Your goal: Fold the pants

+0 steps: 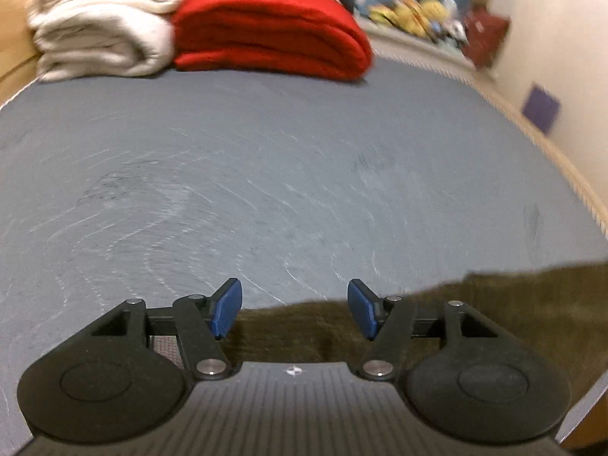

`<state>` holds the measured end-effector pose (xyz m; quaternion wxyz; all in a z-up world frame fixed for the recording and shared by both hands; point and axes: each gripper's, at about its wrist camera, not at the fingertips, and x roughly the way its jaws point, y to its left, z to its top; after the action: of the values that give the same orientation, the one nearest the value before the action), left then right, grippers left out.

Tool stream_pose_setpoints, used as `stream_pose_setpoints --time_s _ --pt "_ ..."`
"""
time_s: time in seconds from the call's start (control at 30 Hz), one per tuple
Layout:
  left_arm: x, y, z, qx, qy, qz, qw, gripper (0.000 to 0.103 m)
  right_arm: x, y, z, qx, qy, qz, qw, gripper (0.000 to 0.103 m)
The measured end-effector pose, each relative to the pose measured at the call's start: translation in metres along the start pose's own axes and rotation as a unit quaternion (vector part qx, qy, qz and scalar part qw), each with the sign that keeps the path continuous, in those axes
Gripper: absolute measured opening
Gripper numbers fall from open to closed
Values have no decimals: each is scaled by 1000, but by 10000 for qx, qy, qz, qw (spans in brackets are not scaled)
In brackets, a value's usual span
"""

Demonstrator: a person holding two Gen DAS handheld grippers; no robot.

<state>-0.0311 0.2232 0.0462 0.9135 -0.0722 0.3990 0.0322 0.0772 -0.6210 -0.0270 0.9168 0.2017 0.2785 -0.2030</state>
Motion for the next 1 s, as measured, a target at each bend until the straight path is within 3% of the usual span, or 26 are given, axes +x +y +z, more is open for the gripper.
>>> stream_pose_setpoints --time_s 0.1,0.37,0.43,0.47,0.5,0.57,0.6,0.63,0.73,0.83,0.87,0.9,0.97,1.0 --pt "9 -3 -11 42 125 -102 9999 67 19 0 5 -219 -17 152 9996 60" --pt "50 3 1 164 355 -79 9992 67 74 8 5 -600 342 374 9969 67" --pt "53 0 0 264 363 -102 9989 67 86 10 2 -680 631 704 9932 50" --pt "54 -2 -1 315 366 -124 9988 66 87 15 0 -970 612 675 9911 38" --pt "55 -4 -1 374 370 -157 9985 66 87 19 0 -1265 516 667 9884 24" --pt "57 -11 -2 517 377 -232 9977 66 84 15 7 -1089 200 598 9921 15" --pt "59 -14 -3 583 388 -294 9971 66 83 13 11 -926 1 244 9954 6" --pt "61 -19 -4 673 419 -398 9961 66 84 13 14 -816 -141 -151 9965 6" --pt "70 -35 -10 1019 546 -641 9912 66 100 16 8 -755 248 -299 9964 7" --pt "80 -45 -18 1391 641 -777 9851 64 93 23 7 -948 238 -315 9947 10" --pt "83 -45 -20 1474 667 -800 9836 63 88 23 12 -842 197 -283 9959 17" --pt "88 -42 -22 1562 729 -731 9823 62 80 20 15 -760 113 -257 9967 31" --pt "109 -25 -28 1593 1196 30 9800 51 59 18 19 -743 -122 -355 9965 46" --pt "112 -14 -28 1490 1222 -43 9812 51 48 16 19 -730 -202 -345 9965 48"
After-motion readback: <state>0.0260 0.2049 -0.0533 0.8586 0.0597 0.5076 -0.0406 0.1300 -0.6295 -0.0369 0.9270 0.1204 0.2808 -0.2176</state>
